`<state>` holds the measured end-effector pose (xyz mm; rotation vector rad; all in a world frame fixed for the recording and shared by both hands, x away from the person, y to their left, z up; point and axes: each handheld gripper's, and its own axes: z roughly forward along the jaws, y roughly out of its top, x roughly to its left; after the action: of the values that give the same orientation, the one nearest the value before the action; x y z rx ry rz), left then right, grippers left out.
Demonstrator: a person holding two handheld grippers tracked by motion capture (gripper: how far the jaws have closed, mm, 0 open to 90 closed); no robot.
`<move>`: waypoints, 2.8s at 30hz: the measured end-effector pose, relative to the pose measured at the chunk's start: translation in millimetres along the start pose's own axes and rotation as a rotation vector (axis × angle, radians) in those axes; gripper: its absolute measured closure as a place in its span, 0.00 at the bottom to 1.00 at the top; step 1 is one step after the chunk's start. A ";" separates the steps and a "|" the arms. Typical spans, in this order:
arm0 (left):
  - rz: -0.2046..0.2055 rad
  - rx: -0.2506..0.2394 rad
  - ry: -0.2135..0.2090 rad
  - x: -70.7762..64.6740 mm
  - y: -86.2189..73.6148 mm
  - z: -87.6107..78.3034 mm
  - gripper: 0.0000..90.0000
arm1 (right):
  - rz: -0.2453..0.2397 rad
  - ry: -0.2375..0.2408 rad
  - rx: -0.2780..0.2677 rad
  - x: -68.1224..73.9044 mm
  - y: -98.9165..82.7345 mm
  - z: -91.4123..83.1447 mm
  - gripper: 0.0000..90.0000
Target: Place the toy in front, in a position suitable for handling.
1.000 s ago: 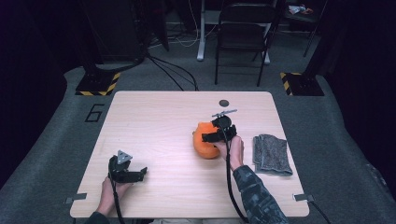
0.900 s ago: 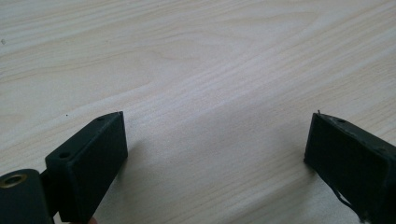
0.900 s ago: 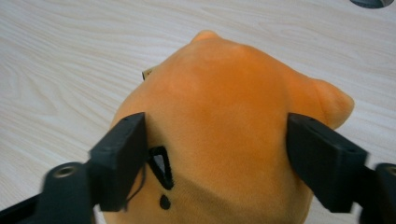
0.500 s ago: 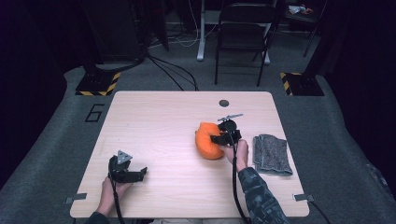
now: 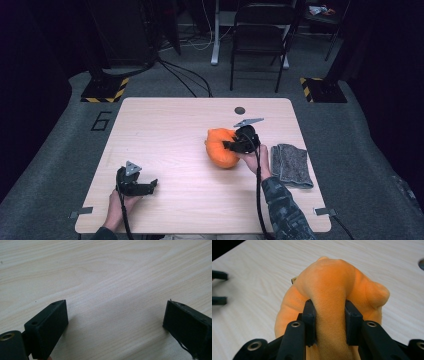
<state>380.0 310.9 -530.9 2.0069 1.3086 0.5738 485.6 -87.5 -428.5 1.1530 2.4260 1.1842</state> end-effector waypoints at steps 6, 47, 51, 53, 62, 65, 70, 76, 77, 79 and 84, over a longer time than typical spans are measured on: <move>0.000 0.000 0.000 0.0 0.0 0.0 0.06 | -0.136 0.068 0.020 0.8 2.4 -13.0 0.75; 0.002 0.000 0.000 0.0 0.0 0.0 0.06 | 0.236 -0.194 0.080 20.6 -20.6 -6.8 0.07; 0.002 0.000 0.000 0.0 0.0 -0.1 0.06 | 0.228 -0.209 0.074 15.6 -29.3 0.6 0.24; 0.002 0.000 0.000 0.0 0.0 -0.1 0.06 | 0.232 -0.205 0.075 11.4 -33.2 0.6 0.34; 0.001 0.000 0.000 0.0 0.0 -0.1 0.06 | 0.200 -0.138 0.067 2.4 -41.1 -3.9 0.69; 0.001 0.000 0.000 0.0 0.0 0.0 0.06 | 0.182 -0.104 0.035 -0.3 -39.0 -6.5 0.72; 0.002 0.000 0.000 0.1 0.0 0.0 0.06 | 0.137 -0.058 0.027 -4.2 -30.5 -13.0 0.73; 0.002 0.001 0.000 0.1 0.0 -0.1 0.06 | 0.043 0.008 0.027 -7.6 -20.8 -17.1 0.73; 0.002 0.000 0.000 0.1 0.0 0.0 0.06 | 0.013 0.024 0.024 -8.0 -19.4 -16.9 0.73; -0.001 0.000 0.001 -0.1 -0.1 -0.1 0.06 | -0.031 0.045 0.027 -9.1 -16.1 -17.8 0.73; 0.001 0.000 0.000 0.0 0.0 0.0 0.06 | -0.156 0.098 0.054 -13.2 -7.2 -17.7 0.72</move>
<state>379.9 310.9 -530.9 2.0075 1.3077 0.5743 482.0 -110.0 -424.1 0.9201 2.5820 1.1596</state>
